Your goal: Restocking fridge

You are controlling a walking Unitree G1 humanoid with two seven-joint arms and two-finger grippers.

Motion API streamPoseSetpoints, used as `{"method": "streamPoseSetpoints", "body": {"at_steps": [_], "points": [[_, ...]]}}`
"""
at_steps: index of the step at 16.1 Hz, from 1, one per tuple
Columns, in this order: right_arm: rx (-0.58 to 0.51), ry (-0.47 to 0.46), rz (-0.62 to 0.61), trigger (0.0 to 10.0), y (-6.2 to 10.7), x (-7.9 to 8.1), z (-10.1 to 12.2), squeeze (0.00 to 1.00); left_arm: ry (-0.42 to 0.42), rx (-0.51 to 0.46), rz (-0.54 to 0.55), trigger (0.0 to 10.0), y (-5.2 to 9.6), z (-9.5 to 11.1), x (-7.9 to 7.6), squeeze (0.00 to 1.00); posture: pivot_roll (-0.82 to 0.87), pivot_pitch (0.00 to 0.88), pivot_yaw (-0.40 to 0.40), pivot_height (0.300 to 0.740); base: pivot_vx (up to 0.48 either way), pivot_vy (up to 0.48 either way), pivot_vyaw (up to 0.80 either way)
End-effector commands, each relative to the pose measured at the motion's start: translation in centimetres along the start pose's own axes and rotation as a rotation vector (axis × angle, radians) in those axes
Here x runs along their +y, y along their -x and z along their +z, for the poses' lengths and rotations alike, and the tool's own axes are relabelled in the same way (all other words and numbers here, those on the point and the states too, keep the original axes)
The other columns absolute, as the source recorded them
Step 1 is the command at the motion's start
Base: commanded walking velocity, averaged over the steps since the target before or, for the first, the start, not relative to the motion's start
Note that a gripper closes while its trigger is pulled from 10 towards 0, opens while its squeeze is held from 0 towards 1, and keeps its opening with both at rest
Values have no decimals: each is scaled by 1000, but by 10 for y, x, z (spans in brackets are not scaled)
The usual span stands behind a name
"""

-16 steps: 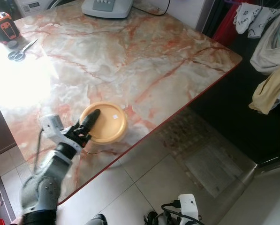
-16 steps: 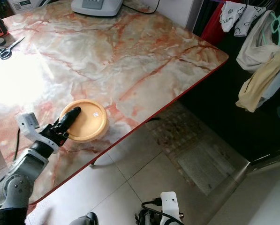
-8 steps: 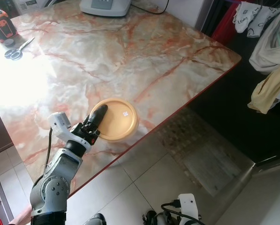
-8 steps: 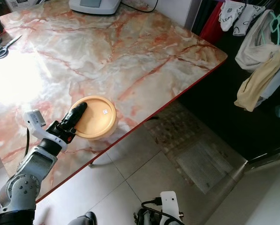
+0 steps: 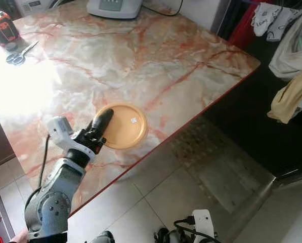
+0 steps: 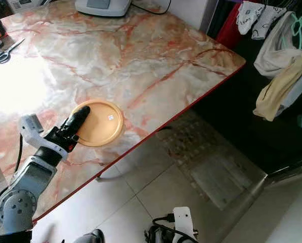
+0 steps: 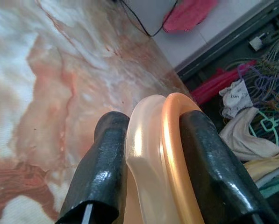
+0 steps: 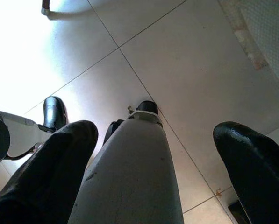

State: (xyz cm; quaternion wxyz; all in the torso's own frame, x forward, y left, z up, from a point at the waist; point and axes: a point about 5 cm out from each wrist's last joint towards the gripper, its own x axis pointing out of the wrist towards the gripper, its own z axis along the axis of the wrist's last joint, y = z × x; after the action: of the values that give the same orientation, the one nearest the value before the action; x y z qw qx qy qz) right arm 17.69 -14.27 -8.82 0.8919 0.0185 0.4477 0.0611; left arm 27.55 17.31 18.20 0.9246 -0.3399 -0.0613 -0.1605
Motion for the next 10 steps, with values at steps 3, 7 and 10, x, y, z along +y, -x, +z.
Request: {"method": "streamPoseSetpoints", "body": {"at_steps": [3,7,10], "points": [[51,-23,-9,10000,4,1,-18,0,27,-11,10,10000,1,-1,-3,0,50,177,-49,740,0,0,0],[45,-29,-13,10000,4,0,-18,0,39,-24,15,10000,-2,1,-3,0,54,172,-49,740,0,0,0],[42,-38,-18,10000,4,1,-16,0,28,-10,21,10000,-5,-4,-1,0,55,152,-40,740,0,0,0]]}}
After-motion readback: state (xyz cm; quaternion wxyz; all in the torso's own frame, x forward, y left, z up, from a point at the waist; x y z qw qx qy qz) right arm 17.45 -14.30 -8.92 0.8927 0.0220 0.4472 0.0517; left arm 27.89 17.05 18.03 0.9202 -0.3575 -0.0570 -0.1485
